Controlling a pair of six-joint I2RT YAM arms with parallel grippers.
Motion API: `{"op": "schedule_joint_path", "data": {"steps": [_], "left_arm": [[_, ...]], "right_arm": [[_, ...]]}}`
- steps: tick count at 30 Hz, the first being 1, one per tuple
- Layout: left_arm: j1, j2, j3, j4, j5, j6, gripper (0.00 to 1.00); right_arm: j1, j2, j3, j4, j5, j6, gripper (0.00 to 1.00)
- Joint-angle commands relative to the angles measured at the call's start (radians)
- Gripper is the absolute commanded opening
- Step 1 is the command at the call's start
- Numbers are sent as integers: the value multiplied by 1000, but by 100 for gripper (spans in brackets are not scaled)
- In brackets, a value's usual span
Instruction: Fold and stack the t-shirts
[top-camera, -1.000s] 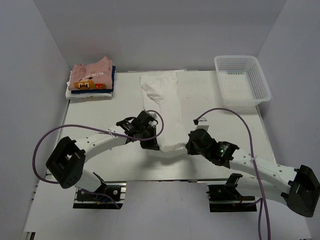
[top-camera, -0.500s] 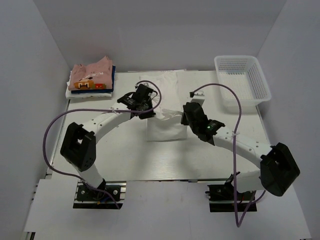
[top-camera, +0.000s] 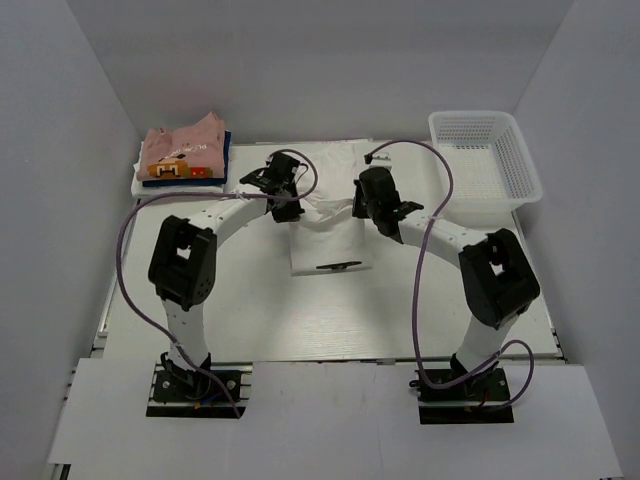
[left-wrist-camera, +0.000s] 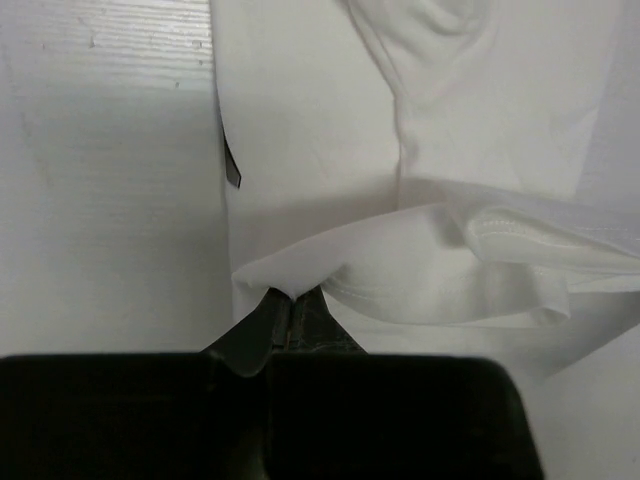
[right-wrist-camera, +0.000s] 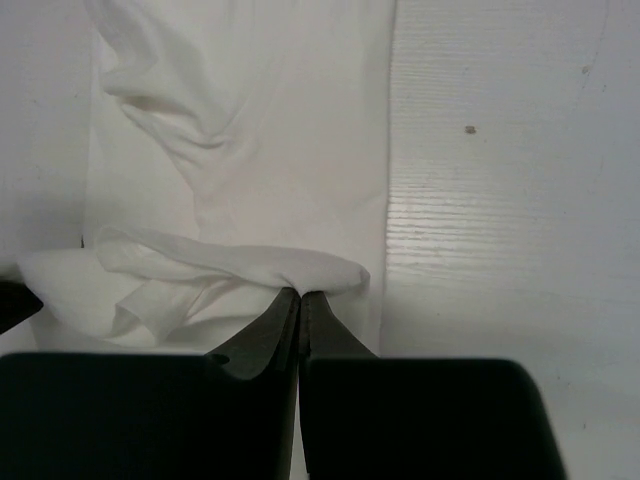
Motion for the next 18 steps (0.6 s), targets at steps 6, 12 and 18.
{"op": "schedule_joint_path", "data": {"steps": [6,12,18], "left_arm": [[46,121,134,30,54,47,10],[84,126,242,-19,17,47,100],[84,-32,92,38,34,38,100]], "right_arm": [[-47,149,173,-51,-54,38,0],[-56,186,271,-134,-56,9,56],[-53,83,158,-79,-132,-19,89]]}}
